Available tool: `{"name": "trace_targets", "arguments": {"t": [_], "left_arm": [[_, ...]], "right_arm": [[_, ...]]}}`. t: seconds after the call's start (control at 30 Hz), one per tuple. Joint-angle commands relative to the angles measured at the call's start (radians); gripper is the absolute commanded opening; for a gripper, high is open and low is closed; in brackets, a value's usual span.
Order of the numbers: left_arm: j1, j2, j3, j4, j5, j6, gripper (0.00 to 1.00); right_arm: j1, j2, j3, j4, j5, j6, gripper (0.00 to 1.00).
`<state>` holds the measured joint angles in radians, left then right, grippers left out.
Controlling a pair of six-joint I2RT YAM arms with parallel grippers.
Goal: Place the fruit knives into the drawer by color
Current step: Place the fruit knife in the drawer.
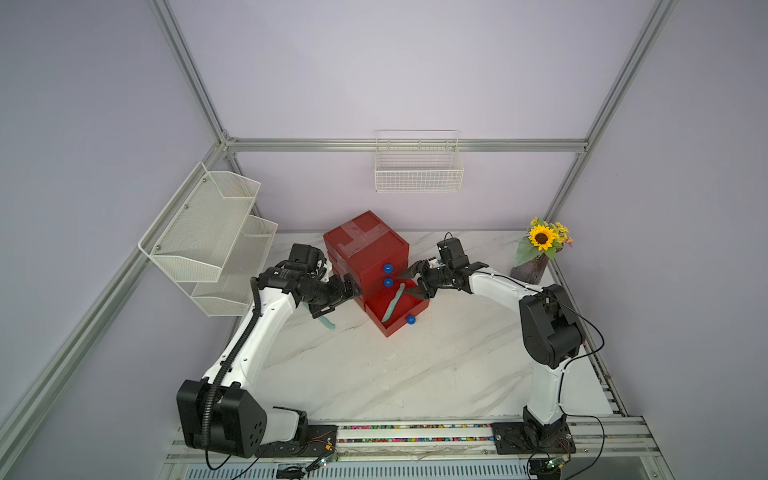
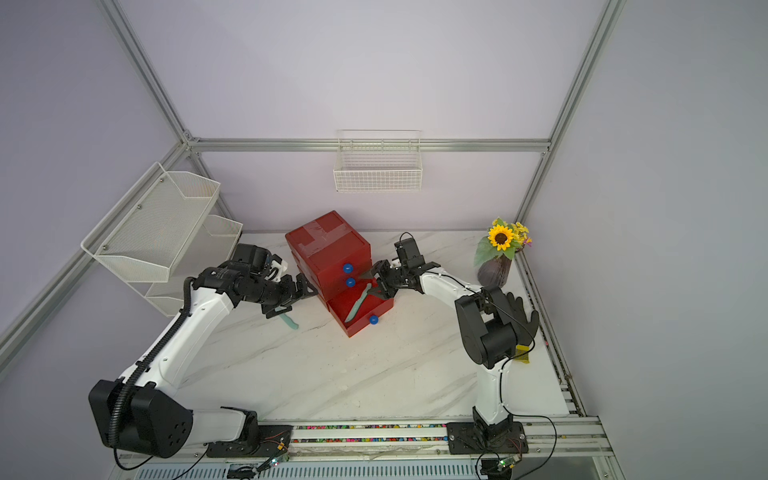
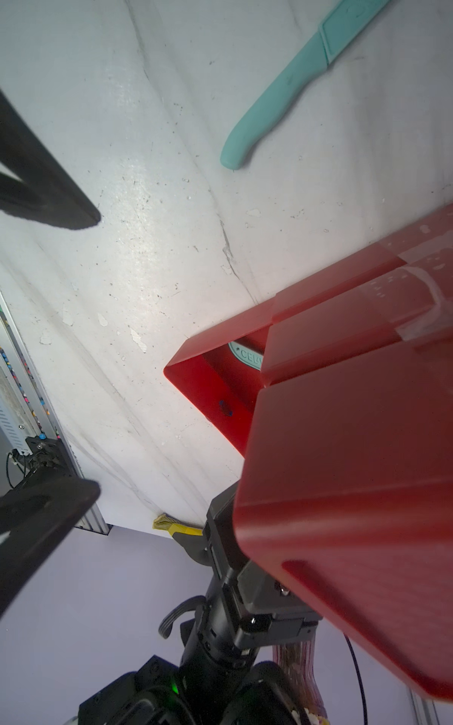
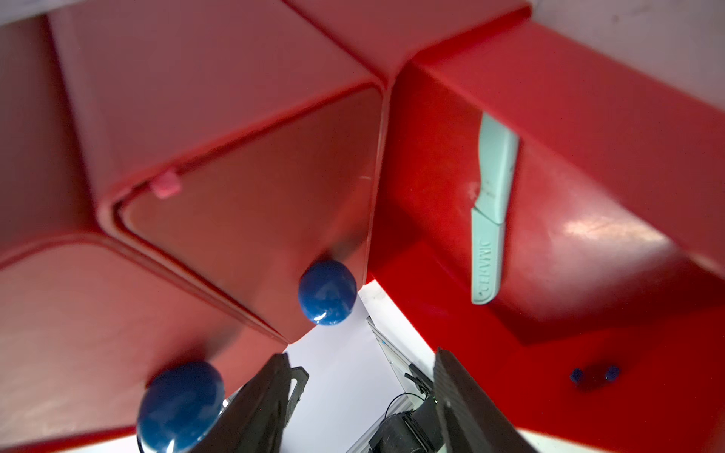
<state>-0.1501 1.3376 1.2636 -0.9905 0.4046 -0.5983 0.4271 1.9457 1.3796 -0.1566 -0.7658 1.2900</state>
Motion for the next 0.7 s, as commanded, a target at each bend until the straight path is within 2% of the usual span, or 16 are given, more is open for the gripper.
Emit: {"name": "trace_targets", "arguments": {"t": [0.0,0.27,0.37,0.5,0.67], "left_arm": [[0.016,0.002,-0.032,0.036,-0.035,-0.043,1.0],[0.102,0.165,-0.053,0.02,-0.217,-0.219,0.99],[0.133,0.238,-0.037,0.051,-0.247,-0.268,0.92],[0.149,0.396,0.061,-0.031,-0.275,-0.254,0.81],[0.15,0.487,0.113,-0.025,-0.313,-0.268,0.71]], "right_arm": [[-0.004,-0.084,-0.008,0.073,-0.009,-0.028,0.61],[-0.005,-0.087,0.102,0.015,-0.06,-0.196,0.62],[-0.005,-0.074,0.119,0.01,-0.077,-0.236,0.62],[-0.005,-0.062,0.124,0.014,-0.11,-0.27,0.62],[-0.02,-0.047,0.124,0.025,-0.156,-0.291,0.62]]}}
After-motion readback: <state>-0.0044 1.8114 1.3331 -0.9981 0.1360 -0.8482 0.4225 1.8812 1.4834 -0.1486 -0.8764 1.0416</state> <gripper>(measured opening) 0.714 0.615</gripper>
